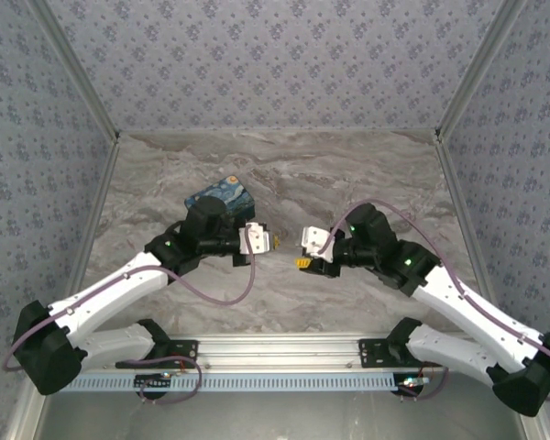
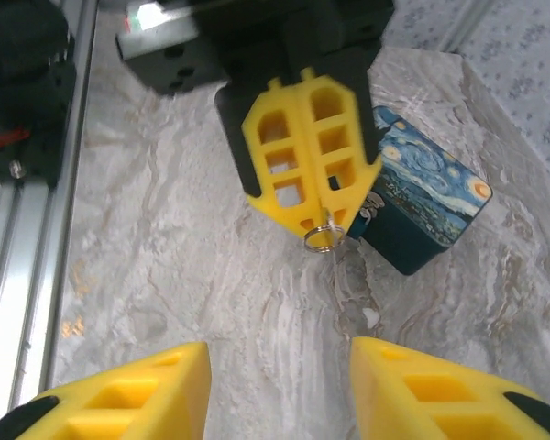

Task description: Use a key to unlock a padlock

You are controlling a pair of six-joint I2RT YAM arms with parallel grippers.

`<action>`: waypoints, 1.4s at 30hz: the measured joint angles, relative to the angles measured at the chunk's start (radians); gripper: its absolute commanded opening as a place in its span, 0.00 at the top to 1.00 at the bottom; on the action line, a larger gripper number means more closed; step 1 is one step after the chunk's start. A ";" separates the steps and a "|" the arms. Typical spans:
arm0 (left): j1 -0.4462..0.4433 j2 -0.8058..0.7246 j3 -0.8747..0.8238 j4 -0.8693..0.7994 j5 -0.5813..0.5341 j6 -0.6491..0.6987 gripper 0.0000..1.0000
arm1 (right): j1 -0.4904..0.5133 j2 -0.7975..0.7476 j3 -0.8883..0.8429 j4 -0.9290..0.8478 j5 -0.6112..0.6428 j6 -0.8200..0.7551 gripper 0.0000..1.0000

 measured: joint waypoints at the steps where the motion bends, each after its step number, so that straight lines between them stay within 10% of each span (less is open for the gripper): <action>1: 0.000 0.000 0.002 -0.011 0.002 0.005 1.00 | 0.004 0.013 0.000 0.002 0.004 -0.016 0.63; 23: 0.000 0.003 0.002 -0.046 0.012 0.033 1.00 | 0.018 0.164 0.040 0.129 -0.006 -0.084 0.72; 35: 0.001 0.003 0.003 -0.060 0.008 0.034 1.00 | 0.023 0.185 0.048 0.135 -0.031 -0.077 1.00; 42: 0.000 -0.001 0.004 -0.058 0.007 0.026 0.62 | -0.021 0.147 0.023 0.165 -0.066 -0.031 1.00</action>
